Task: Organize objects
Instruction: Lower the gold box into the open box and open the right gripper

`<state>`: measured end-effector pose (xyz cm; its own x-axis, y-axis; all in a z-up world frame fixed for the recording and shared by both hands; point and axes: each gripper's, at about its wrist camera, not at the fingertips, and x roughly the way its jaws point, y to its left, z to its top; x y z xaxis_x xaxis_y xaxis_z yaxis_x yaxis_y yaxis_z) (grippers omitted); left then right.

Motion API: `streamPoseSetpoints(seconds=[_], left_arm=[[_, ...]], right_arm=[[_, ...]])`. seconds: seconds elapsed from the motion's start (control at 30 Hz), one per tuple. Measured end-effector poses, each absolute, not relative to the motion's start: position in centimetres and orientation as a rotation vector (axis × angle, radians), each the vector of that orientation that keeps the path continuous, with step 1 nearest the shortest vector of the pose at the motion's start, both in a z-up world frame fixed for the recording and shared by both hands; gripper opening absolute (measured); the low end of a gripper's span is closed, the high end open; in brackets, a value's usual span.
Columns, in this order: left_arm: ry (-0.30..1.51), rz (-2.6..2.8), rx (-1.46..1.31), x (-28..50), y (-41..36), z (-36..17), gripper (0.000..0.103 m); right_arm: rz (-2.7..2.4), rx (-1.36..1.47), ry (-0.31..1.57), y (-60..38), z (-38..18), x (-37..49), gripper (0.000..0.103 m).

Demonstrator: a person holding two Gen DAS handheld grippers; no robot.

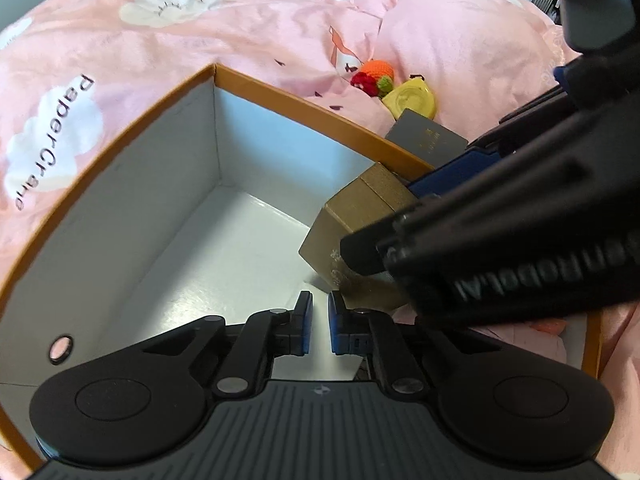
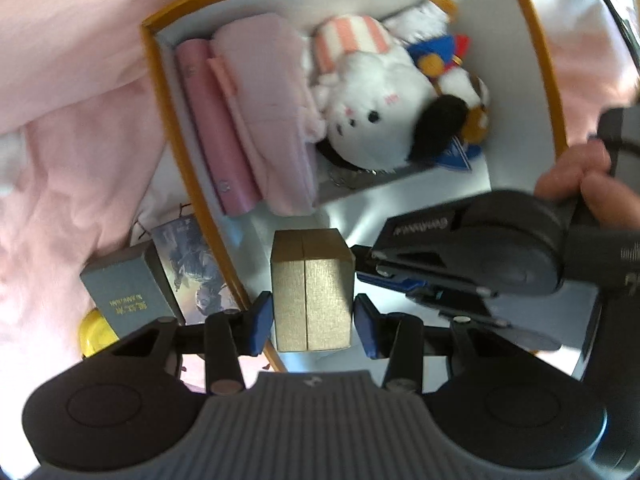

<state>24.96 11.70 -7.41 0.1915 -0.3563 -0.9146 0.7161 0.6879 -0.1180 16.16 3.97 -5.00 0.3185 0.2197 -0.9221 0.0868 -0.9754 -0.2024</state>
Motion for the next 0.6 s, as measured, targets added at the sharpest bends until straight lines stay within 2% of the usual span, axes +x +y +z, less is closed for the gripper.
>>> streamPoseSetpoints(seconds=[0.1,0.17,0.27,0.47,0.6], left_arm=[[1.168,-0.795,0.341,25.1,10.9,-7.6,0.012],[1.188,-0.791,0.330,23.5,10.8,-8.1,0.012],[1.182,-0.791,0.326,23.2,11.0,-8.4,0.012],[1.154,-0.763,0.347,23.7,10.8,-7.9,0.012],[1.147,-0.666,0.441,23.7,11.5,-7.7,0.013]], right_arm=[[1.778,-2.488,-0.321,3.9,-5.0,16.0,0.045],[1.790,-2.504,-0.351,3.8,-5.2,15.9,0.037],[1.785,-2.544,-0.393,3.5,-5.9,15.8,0.036],[1.729,-2.482,-0.288,3.9,-5.4,15.7,0.039],[1.632,-2.345,-0.135,5.0,-4.5,16.8,0.040]])
